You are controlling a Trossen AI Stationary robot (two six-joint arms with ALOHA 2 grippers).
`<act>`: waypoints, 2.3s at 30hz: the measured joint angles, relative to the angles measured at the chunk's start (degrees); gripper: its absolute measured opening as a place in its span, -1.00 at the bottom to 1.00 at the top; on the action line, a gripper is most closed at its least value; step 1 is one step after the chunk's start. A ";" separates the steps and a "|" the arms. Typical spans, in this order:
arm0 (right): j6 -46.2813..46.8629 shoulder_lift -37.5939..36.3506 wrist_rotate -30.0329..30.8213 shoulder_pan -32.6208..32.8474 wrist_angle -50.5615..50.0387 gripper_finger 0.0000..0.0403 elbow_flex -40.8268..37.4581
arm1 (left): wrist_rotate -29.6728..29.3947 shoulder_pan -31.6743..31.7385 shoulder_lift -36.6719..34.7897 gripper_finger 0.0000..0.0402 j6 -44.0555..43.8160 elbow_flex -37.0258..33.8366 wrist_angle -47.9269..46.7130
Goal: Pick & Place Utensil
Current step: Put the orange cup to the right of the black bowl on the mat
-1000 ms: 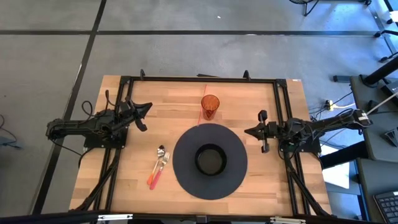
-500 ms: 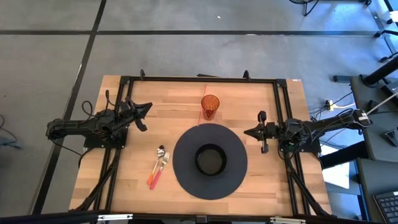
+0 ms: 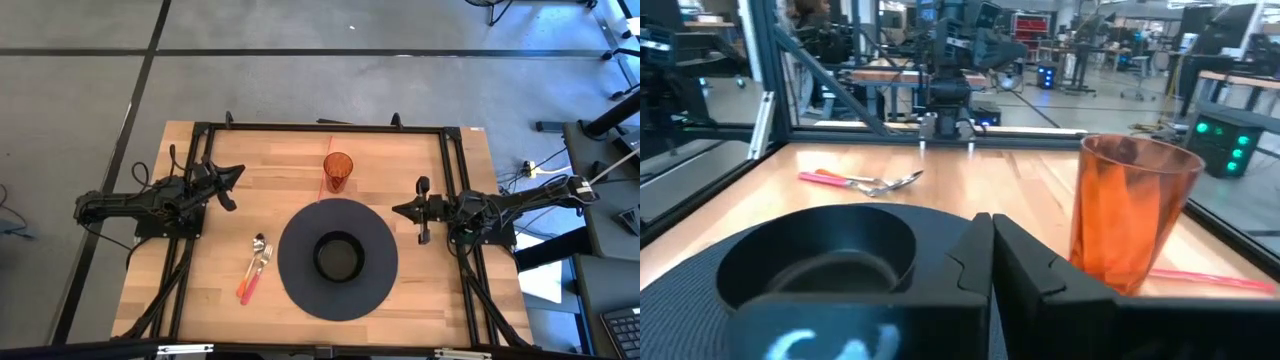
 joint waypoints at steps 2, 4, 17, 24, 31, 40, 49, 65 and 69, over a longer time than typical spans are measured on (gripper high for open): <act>0.46 0.00 0.00 0.00 -0.10 -0.96 0.00 | 0.06 0.00 0.00 -0.98 0.00 0.00 0.00; 0.51 0.01 0.00 0.00 -0.16 -0.96 0.00 | 0.47 0.00 0.00 -0.98 0.00 0.00 0.00; 0.37 0.00 0.00 0.00 -0.16 -0.96 0.00 | -0.66 0.00 0.00 -0.98 1.38 0.00 0.02; 0.89 0.02 -0.03 0.00 -0.20 -0.96 0.00 | 0.07 0.00 0.00 -0.98 0.67 0.00 0.02; 1.22 0.02 -0.05 0.00 -0.20 -0.96 0.00 | 0.09 0.00 0.00 -0.98 0.54 0.00 0.02; 5.23 4.33 -0.06 -0.02 1.86 -0.96 0.06 | -0.11 0.00 0.00 -0.98 0.46 0.00 0.06; 0.80 18.48 1.37 -0.02 -1.41 -0.96 15.49 | -0.17 0.00 0.00 -0.98 0.87 0.00 0.37; 5.24 55.76 9.39 -1.97 -56.40 -0.42 71.01 | -0.13 0.00 0.02 -0.98 0.95 0.00 -0.55; 4.37 65.36 9.49 -4.41 -73.30 -0.16 85.12 | -0.13 0.00 0.02 -0.98 0.96 0.00 -0.57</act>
